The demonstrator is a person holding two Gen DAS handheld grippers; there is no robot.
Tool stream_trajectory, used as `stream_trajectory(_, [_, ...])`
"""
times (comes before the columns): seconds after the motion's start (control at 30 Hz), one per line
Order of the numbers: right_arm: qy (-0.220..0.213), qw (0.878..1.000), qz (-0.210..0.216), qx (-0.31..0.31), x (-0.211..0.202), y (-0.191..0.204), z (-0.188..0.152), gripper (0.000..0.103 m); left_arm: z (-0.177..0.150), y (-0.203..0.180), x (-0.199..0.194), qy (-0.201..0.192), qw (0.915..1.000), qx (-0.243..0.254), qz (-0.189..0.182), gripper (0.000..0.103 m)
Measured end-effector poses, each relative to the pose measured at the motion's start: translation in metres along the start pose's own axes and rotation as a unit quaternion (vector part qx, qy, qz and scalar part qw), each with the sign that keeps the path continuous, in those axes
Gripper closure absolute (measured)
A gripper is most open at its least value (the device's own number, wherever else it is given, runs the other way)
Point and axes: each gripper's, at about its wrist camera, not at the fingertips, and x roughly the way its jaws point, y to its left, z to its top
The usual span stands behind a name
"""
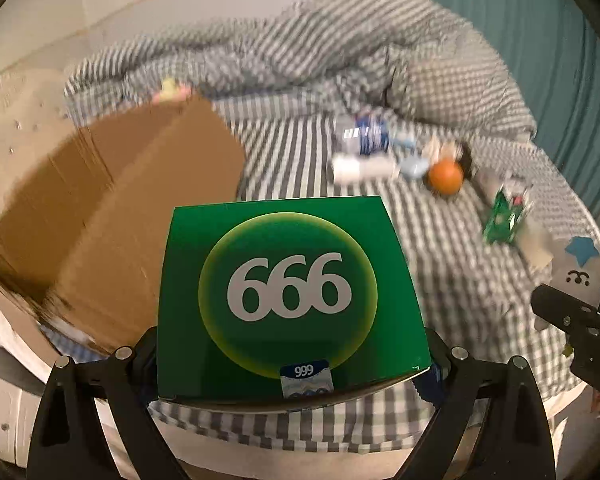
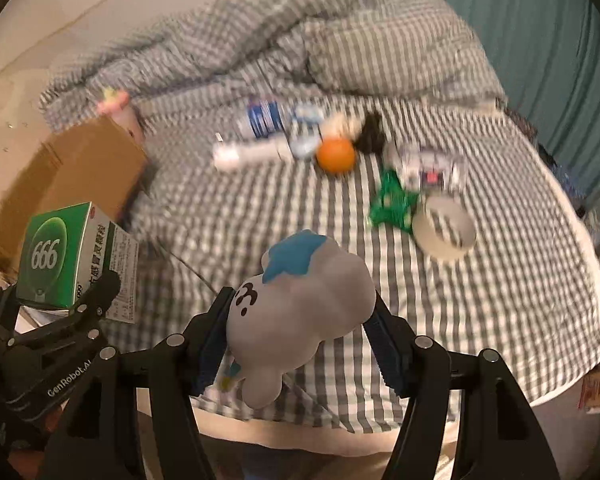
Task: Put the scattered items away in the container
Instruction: 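Carry the plush toy and green medicine box over the cardboard box with both tools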
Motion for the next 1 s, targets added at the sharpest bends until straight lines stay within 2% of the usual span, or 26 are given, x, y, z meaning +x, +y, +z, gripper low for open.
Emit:
stream_trajectory(0.2, [-0.042,0.999,0.019,-0.019,-0.034,0.021,0.023,0.040,0.037,0.014,-0.044,-0.058,0.9982,-0.013,0.004,0.007])
stream_trajectory(0.37, [-0.050,0.998,0.031,-0.038,-0.040,0.040,0.030,0.040,0.048,0.037,-0.065,-0.086,0.9956,-0.029,0.024,0.007])
stream_trajectory(0.53, [-0.052,0.996,0.045,-0.055,-0.038,0.063,0.041,0.040,0.053,0.062,-0.072,-0.089,0.9943,-0.048,0.034,0.007])
stream_trajectory(0.77, [-0.071,0.989,0.091,-0.090,-0.045,0.129,0.077,0.040,0.078,0.112,-0.090,-0.108,0.9898,-0.078,0.049,0.006])
stream_trajectory(0.87, [-0.070,0.986,0.109,-0.108,-0.033,0.166,0.096,0.040,0.084,0.144,-0.084,-0.101,0.9878,-0.097,0.068,0.006])
stream_trajectory(0.93, [-0.058,0.983,0.133,-0.112,-0.018,0.187,0.108,0.040,0.083,0.165,-0.075,-0.090,0.9866,-0.114,0.075,0.006])
stream_trajectory(1.0, [-0.043,0.983,0.137,-0.117,-0.001,0.208,0.119,0.040,0.080,0.185,-0.059,-0.074,0.9854,-0.127,0.086,0.006])
